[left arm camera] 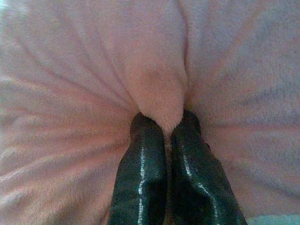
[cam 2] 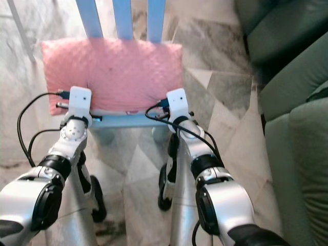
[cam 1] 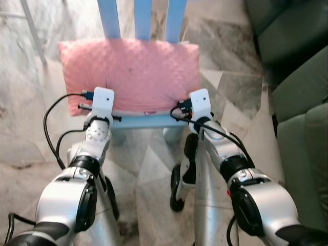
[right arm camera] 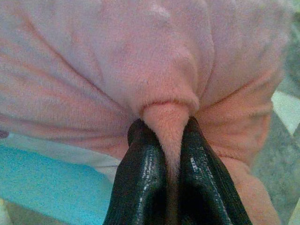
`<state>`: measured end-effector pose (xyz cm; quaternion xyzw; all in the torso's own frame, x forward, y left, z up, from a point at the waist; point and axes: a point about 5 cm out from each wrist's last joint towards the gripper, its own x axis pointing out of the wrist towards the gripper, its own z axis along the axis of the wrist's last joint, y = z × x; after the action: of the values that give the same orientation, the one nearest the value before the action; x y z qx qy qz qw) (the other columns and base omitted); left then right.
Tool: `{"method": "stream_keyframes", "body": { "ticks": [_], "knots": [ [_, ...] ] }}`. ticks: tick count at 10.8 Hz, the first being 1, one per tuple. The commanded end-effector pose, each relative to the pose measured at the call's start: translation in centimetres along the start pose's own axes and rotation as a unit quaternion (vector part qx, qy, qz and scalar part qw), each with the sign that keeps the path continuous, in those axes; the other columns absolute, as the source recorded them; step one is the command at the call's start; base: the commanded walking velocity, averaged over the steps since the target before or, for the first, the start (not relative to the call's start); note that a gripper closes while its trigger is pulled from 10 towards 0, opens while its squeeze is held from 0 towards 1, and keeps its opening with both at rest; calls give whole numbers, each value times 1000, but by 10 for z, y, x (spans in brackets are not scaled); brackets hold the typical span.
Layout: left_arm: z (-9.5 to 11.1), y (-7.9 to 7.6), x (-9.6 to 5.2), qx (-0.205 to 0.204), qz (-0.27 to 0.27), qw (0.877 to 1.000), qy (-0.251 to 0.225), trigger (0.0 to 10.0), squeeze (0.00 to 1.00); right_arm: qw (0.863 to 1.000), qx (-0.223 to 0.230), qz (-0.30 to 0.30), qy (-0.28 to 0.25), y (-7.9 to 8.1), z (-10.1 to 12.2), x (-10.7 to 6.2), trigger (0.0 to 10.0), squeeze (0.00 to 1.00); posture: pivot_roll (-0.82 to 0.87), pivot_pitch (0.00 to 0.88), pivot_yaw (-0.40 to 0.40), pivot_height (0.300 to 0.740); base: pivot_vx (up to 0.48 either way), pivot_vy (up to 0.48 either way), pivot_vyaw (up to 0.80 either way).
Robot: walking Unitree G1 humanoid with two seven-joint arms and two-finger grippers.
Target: Move the pillow to the sofa
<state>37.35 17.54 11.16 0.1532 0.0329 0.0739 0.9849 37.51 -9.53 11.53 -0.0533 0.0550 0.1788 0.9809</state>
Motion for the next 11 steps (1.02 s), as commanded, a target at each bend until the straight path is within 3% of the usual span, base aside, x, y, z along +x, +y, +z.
{"method": "stream_keyframes", "body": {
  "ticks": [1, 3, 5, 7, 10, 11],
  "knots": [
    [-20, 3, -8, -6, 6, 1000, 28, 0, 0, 1000, 18, -25, 8, -10, -14, -8, 0, 0, 22, 250, -92, 482, 0, 0, 0],
    [-12, 18, -15, 2, 22, 999, -50, 0, 0, 999, 23, -17, -28, -13, -22, -20, 0, 0, 44, 151, -63, 482, 0, 0, 0],
    [-8, 38, -31, 7, 57, 993, -102, 0, 0, 996, 30, -41, -67, -28, -29, -39, 0, 0, 67, 95, -43, 482, 0, 0, 0],
    [-3, 38, -67, 2, 45, 989, -140, 0, 0, 990, 40, -93, -103, -45, -35, -68, 0, 0, 85, 32, -34, 482, 0, 0, 0],
    [-6, 35, -107, 1, 37, 990, -137, 0, 0, 985, 25, -118, -122, -31, -37, -103, 0, 0, 92, 0, -53, 482, 0, 0, 0],
    [-5, 38, -112, 3, 39, 991, -130, 0, 0, 986, 22, -119, -115, -26, -39, -109, 0, 0, 88, 0, -63, 482, 0, 0, 0]
  ]
}}
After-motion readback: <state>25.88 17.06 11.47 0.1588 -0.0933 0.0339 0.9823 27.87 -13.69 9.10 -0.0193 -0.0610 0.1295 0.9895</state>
